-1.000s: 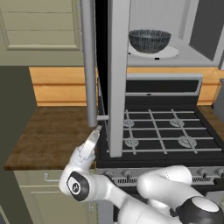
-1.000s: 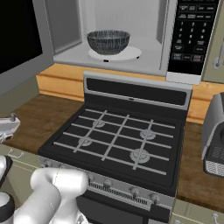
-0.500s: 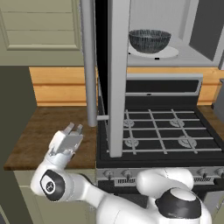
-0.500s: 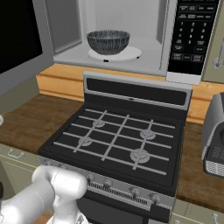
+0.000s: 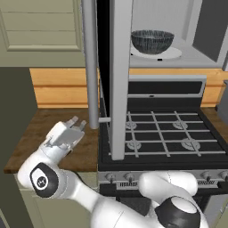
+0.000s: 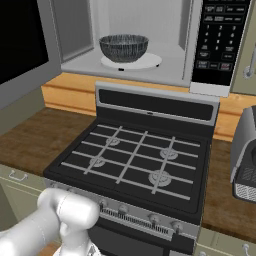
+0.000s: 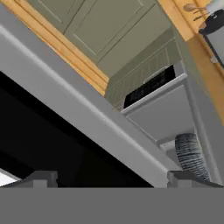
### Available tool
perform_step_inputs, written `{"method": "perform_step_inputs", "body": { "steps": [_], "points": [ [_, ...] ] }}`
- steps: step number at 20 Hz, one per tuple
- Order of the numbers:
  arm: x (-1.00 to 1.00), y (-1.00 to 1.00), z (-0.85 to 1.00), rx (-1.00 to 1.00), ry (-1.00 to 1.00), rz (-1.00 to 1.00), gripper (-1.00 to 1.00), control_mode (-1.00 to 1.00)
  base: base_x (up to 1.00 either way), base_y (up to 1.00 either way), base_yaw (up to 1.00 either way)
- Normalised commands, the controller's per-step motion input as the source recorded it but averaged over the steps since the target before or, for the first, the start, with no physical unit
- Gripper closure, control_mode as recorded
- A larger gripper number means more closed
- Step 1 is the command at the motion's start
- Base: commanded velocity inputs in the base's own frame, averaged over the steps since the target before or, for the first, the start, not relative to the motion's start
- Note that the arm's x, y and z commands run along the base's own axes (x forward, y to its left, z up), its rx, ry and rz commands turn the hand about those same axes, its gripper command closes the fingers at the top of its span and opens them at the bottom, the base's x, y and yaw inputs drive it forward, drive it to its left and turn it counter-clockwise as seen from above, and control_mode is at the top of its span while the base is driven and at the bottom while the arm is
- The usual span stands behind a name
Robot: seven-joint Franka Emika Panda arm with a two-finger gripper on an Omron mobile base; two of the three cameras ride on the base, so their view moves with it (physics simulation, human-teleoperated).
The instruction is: Pick the carrot from the sink and place it in the bowl. Then pick the bowl and place it in the microwave. Then close the microwave door and press the start button.
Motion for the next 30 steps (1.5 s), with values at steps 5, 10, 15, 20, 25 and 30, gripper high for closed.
{"method": "perform_step_inputs", "body": {
  "steps": [5,10,15,20,25,30],
  "points": [
    [-0.55,-0.84,0.55,0.22,0.00,0.00,-1.00,-1.00,0.00,0.00,0.00],
    [-0.59,-0.99,0.59,0.21,0.00,0.01,-1.00,-1.00,0.00,0.00,0.00],
    [-0.58,-1.00,0.55,0.18,0.04,0.10,-1.00,-1.00,0.00,0.00,0.00],
    [-0.51,-1.00,0.38,0.12,0.10,0.25,-1.00,-1.00,0.00,0.00,0.00],
    [-0.32,-0.97,0.13,0.06,0.15,0.37,-1.00,-1.00,0.00,0.00,0.00],
    [-0.11,-0.80,0.29,0.05,0.20,0.35,-1.00,-1.00,0.00,0.00,0.00]
  ]
}}
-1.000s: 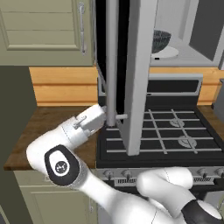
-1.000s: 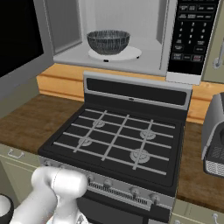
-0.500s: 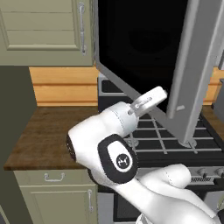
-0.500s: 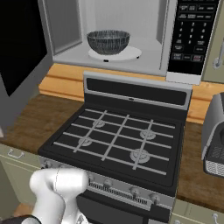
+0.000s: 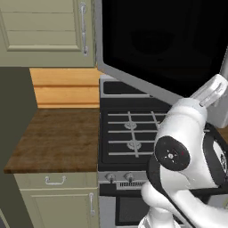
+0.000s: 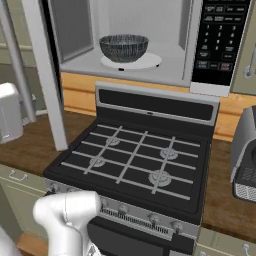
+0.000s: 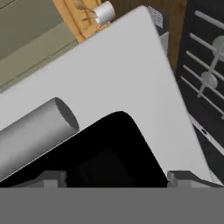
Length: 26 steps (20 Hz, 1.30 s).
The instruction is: Pick the carrot from the sink and place it in the bowl. Then pick the bowl and place it in the microwave. Then close the microwave door and press the start button.
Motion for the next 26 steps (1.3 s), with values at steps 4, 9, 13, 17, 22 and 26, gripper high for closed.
{"method": "perform_step_inputs", "body": {
  "steps": [4,9,13,17,22,26],
  "points": [
    [0.15,-0.30,0.65,0.01,0.25,0.19,-1.00,-1.00,0.00,0.00,0.00],
    [0.47,-0.03,0.20,0.00,0.24,0.08,-1.00,-1.00,0.00,0.00,0.00],
    [0.57,0.00,0.00,0.00,0.23,0.10,-1.00,-1.00,0.00,0.00,0.00],
    [0.71,-0.22,0.00,0.00,0.13,0.16,-1.00,-1.00,0.00,0.00,0.00],
    [0.79,-0.52,-0.13,0.00,0.02,0.15,-1.00,-1.00,0.00,0.00,0.00],
    [0.74,-0.58,-0.22,0.00,0.00,0.13,-1.00,-1.00,0.00,0.00,0.00]
  ]
}}
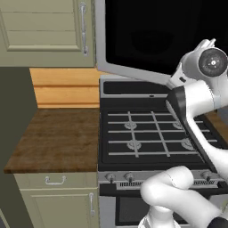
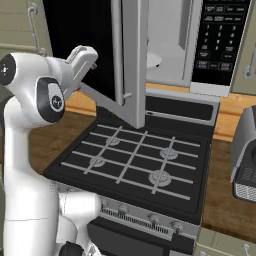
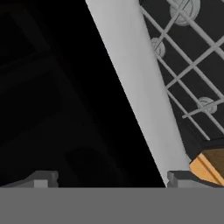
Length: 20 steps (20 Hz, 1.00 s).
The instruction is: Pick the carrot from the sink and place it in the bowl. Then pick the bowl and place it in the microwave. Then close the microwave door and press the start button.
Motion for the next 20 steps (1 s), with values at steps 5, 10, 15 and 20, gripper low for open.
{"method": "perform_step_inputs", "body": {
  "steps": [5,10,15,20],
  "points": [
    [0.75,-0.52,-0.10,0.00,0.00,0.12,-1.00,-1.00,0.00,0.00,0.00],
    [0.71,-0.41,0.00,0.00,0.00,0.11,-1.00,-1.00,0.00,0.00,0.00],
    [0.69,-0.34,0.00,0.00,0.00,0.12,-1.00,-1.00,0.00,0.00,0.00],
    [0.66,-0.36,0.00,0.00,0.00,0.13,-1.00,-1.00,0.00,0.00,0.00]
  ]
}}
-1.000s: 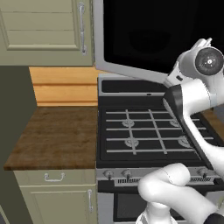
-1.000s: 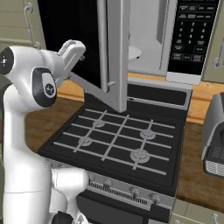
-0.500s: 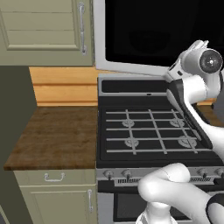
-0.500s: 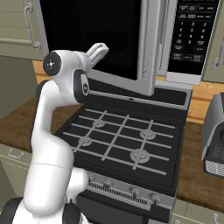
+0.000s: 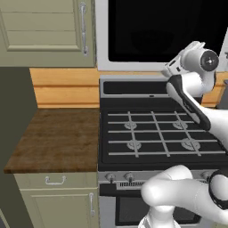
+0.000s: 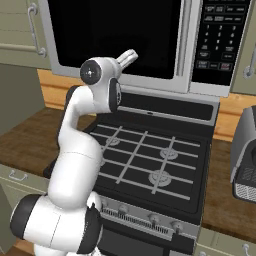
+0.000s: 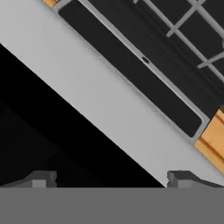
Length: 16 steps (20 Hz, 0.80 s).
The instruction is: Pick the carrot from the sink and place it in the bowl. Then pick the bowl and place it in the microwave. Then close the microwave door and press the start button.
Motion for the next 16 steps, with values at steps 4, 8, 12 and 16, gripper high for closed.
{"method": "perform_step_inputs", "body": {
  "steps": [4,8,12,16],
  "points": [
    [0.64,-0.30,0.00,0.00,0.00,0.12,-1.00,-1.00,0.00,0.00,0.00],
    [0.34,-0.23,-0.01,0.00,0.00,0.10,-1.00,-1.00,0.00,0.00,0.00],
    [-0.48,-0.22,-0.04,0.00,-0.03,0.06,-1.00,-1.00,0.00,0.00,0.00],
    [-1.00,-0.51,0.00,0.07,-0.10,0.07,-1.00,-1.00,0.00,0.00,0.00]
  ]
}}
